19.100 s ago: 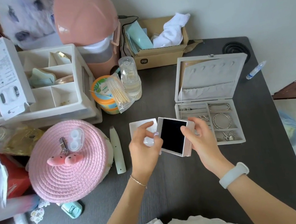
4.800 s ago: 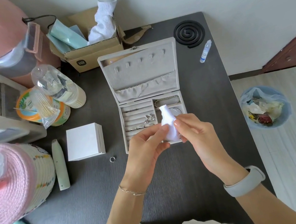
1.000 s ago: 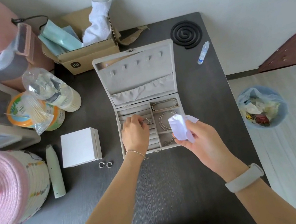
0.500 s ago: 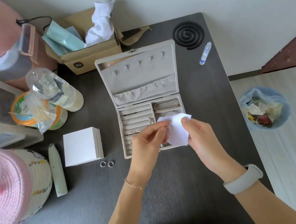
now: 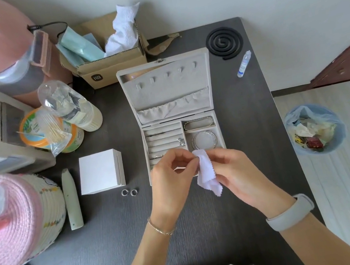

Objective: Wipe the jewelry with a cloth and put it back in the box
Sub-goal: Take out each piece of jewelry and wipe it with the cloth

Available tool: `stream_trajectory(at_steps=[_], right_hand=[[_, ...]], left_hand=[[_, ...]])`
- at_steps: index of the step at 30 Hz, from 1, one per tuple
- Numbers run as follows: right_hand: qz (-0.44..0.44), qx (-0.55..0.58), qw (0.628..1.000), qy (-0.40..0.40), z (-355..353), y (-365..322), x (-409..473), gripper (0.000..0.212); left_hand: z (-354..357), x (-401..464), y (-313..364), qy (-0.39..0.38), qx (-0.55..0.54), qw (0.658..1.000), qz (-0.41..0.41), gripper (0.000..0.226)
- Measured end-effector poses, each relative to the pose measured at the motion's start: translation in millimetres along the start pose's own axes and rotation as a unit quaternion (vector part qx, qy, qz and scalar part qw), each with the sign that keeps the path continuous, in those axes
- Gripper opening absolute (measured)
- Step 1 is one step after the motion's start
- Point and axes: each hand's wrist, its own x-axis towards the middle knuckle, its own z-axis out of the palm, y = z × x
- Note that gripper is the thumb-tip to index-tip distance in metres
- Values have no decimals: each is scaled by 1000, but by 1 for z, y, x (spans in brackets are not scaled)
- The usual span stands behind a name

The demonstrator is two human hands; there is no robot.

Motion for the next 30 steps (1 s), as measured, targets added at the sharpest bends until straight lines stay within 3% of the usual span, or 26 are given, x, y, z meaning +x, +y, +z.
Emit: stream_trajectory(at_steps=[5, 10, 14, 19, 25, 30], right_hand=[[-24, -40, 998, 44, 2, -1, -1, 18], [-28, -18, 999, 31, 5, -3, -3, 24], [-38, -40, 998, 29, 4, 0, -2, 27], [-57, -90, 993, 54, 0, 1, -4, 29], [-47, -119, 986, 111, 0, 4, -1, 20], [-68, -103, 987, 102, 4, 4, -3, 27]], left_hand=[[-3, 0, -1, -33, -148, 987, -51, 17], [-3, -1, -9, -143, -314, 918, -197, 26], [0, -4, -10, -197, -284, 915, -209, 31], [1, -6, -12, -107, -204, 948, -220, 23], [-2, -13, -7, -23, -124, 983, -129, 12], [0, -16, 0, -11, -58, 998, -33, 22]])
